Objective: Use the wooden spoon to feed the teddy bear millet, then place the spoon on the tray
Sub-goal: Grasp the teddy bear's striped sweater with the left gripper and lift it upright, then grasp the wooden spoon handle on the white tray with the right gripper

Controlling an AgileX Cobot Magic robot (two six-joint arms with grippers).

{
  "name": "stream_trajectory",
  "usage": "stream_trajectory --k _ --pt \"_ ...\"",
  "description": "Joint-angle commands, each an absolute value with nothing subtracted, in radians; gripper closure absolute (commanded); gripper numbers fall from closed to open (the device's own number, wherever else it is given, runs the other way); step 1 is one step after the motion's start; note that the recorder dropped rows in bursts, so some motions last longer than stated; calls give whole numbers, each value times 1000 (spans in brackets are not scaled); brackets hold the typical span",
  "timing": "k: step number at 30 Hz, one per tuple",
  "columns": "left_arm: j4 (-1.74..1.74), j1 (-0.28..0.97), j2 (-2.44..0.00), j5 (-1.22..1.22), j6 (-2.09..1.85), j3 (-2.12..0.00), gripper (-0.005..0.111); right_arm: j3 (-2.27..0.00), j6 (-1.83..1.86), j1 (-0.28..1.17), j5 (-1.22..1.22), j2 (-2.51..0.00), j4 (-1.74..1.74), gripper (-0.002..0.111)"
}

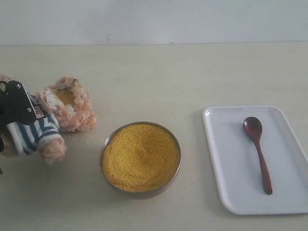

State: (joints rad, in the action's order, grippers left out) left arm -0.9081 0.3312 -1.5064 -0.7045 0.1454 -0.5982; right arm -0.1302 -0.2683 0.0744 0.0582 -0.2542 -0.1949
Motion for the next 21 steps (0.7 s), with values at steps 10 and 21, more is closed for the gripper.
stream_trajectory --k 10,21 --pt "-860 386 -1523 -739 95 -598 103 -530 14 289 454 -1072 -163 107" --pt "-837 394 -1544 -759 150 -598 103 -581 8 289 492 -1352 -119 67"
